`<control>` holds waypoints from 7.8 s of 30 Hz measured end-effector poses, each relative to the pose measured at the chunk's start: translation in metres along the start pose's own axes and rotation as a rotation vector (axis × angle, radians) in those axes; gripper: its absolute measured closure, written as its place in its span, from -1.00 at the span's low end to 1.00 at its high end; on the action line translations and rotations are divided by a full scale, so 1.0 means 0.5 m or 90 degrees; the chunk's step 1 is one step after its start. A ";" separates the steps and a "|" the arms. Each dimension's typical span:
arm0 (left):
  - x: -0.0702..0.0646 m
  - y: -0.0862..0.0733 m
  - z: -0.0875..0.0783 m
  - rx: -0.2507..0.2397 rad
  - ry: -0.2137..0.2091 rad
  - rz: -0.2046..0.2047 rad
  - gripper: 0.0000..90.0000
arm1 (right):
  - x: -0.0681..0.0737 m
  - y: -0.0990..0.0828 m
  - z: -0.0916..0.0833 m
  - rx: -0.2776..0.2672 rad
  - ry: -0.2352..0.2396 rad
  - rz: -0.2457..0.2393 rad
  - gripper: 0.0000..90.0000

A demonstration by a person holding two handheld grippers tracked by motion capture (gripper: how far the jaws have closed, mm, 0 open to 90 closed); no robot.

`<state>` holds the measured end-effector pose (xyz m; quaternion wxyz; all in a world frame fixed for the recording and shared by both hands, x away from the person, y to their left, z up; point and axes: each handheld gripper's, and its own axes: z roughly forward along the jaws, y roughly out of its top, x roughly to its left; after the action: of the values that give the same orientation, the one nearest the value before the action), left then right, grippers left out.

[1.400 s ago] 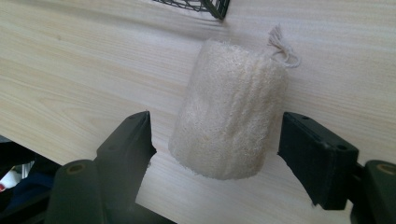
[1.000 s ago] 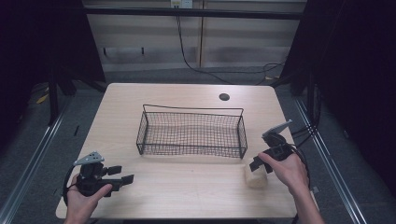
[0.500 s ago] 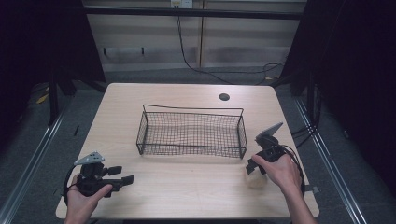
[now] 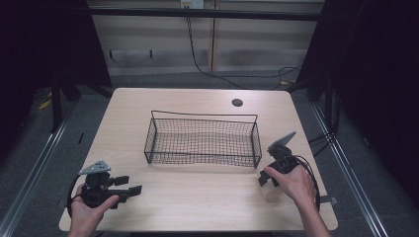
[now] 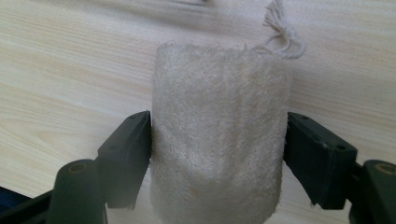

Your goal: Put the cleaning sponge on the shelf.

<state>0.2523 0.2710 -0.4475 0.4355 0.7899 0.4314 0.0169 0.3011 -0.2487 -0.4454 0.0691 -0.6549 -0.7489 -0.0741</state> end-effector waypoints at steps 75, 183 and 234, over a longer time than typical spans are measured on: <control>0.002 0.000 0.000 0.005 -0.001 0.000 -0.39 | 0.033 -0.001 -0.099 -0.008 0.086 -0.085 -0.40; -0.001 -0.012 -0.012 0.007 0.003 -0.001 -0.41 | 0.122 0.254 -0.092 -0.052 0.019 0.009 -0.40; -0.001 -0.012 -0.012 0.009 0.002 0.000 -0.40 | 0.127 0.250 0.019 -0.026 -0.062 0.073 -0.41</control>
<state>0.2454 0.2762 -0.4476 0.4296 0.7929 0.4320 0.0150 0.4167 -0.1687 -0.4392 0.0231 -0.7007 -0.7111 -0.0534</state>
